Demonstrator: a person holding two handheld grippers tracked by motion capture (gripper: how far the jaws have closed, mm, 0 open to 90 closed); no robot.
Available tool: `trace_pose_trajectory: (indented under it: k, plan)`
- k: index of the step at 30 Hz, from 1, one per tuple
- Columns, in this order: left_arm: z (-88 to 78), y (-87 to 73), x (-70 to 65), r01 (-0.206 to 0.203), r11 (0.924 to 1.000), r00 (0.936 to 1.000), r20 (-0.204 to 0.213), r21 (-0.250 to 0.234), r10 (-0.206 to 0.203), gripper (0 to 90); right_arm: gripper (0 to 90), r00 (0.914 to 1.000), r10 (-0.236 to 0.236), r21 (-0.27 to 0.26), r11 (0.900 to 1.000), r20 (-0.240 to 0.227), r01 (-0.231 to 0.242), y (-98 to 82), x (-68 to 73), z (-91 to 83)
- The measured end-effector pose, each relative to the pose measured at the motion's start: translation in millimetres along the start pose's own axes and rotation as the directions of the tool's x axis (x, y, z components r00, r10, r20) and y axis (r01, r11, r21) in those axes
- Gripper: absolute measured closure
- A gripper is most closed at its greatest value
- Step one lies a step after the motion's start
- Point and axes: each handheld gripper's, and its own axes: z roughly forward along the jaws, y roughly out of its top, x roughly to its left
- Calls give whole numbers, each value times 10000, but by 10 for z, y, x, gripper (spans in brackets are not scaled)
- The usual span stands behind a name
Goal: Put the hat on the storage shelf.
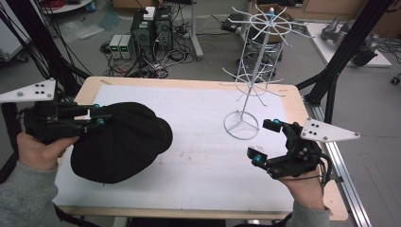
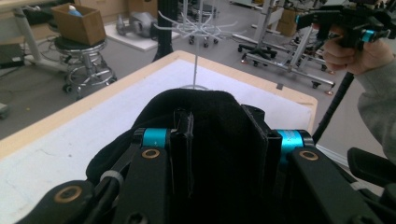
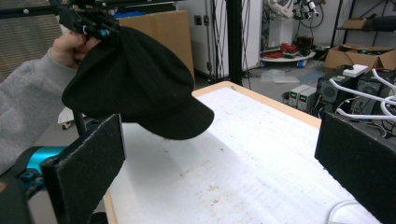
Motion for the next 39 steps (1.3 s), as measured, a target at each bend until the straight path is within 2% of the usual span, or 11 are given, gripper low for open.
trace_pose_trajectory:
  k: [3, 8, 9, 12, 18, 25, 33, 39]
  plan:
    - [-2, 50, 15, 46, 9997, 10000, 60, -244, -44, 663, 8, 10000, 11, 13, 10000, -1, -11, 0, -1, -4]
    - [5, 119, 80, 225, 9995, 9997, 123, -215, -222, 663, 8, 10000, 28, 32, 10000, -9, -28, -6, -8, 6]
    - [-2, 140, 123, 418, 9981, 9985, 364, -443, -402, 663, 8, 10000, 26, 31, 10000, -26, -26, -6, -9, 9]
    - [-17, 161, 161, 496, 9965, 9977, 492, -677, -463, 663, 8, 10000, 14, 35, 10000, -49, -14, -7, -10, 13]
    - [-38, 299, 161, 288, 9972, 9993, 255, -691, -271, 664, 8, 9999, 90, 65, 9999, -76, -89, -24, -35, 25]
    - [-35, 451, 147, 140, 9978, 9997, 183, -642, -128, 666, 8, 9997, 183, 107, 9998, -144, -182, -44, -58, 43]
    - [14, 644, 163, -64, 9989, 9994, 331, -474, 80, 669, 8, 9993, 277, 306, 9992, -258, -270, -67, -80, 93]
    - [66, 793, 154, -107, 9983, 9989, 458, -573, 133, 669, 8, 9993, 287, 153, 9995, -235, -284, -73, -97, 60]
